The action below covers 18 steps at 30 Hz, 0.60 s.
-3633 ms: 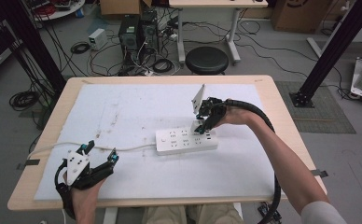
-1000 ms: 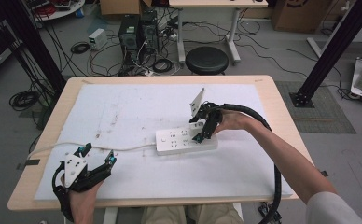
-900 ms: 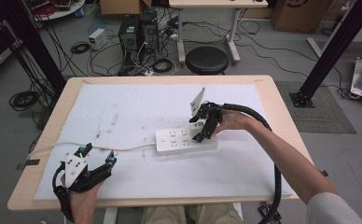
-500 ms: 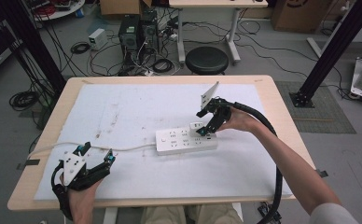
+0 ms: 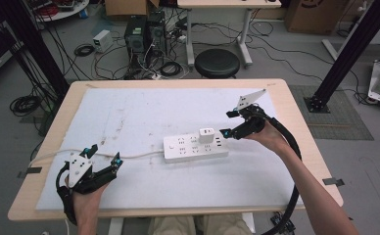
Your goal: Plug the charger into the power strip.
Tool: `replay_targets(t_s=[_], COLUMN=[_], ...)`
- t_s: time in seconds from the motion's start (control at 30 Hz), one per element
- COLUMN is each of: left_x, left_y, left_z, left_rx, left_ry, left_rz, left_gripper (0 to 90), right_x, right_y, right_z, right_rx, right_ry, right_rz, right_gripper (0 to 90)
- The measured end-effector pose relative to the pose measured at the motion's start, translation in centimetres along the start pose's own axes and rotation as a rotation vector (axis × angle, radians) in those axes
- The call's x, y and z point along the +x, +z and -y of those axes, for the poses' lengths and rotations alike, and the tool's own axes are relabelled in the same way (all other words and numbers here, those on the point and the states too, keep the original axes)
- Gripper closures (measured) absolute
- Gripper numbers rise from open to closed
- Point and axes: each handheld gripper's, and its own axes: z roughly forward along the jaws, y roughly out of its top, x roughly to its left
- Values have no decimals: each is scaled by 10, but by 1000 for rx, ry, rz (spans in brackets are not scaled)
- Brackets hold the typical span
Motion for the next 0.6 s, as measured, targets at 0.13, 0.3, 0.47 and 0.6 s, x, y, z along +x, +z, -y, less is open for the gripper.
replay_targets(t_s=[0.13,0.3,0.47,0.6], left_x=[0,0,2,2], left_y=[3,4,1,0], left_z=[0,0,-2,-2], left_rx=[-4,4,2,2], left_ry=[-5,-3,-5,-5], left_rz=[6,24,18,17], left_gripper=[218,218,218,218], right_x=[12,28,51,61], right_y=[-17,-33,-42,-45], right_z=[16,40,71,81], right_rx=[-108,-213,-314,-328], right_ry=[66,171,247,274], right_rz=[106,238,329,340], right_gripper=[198,198,198,198])
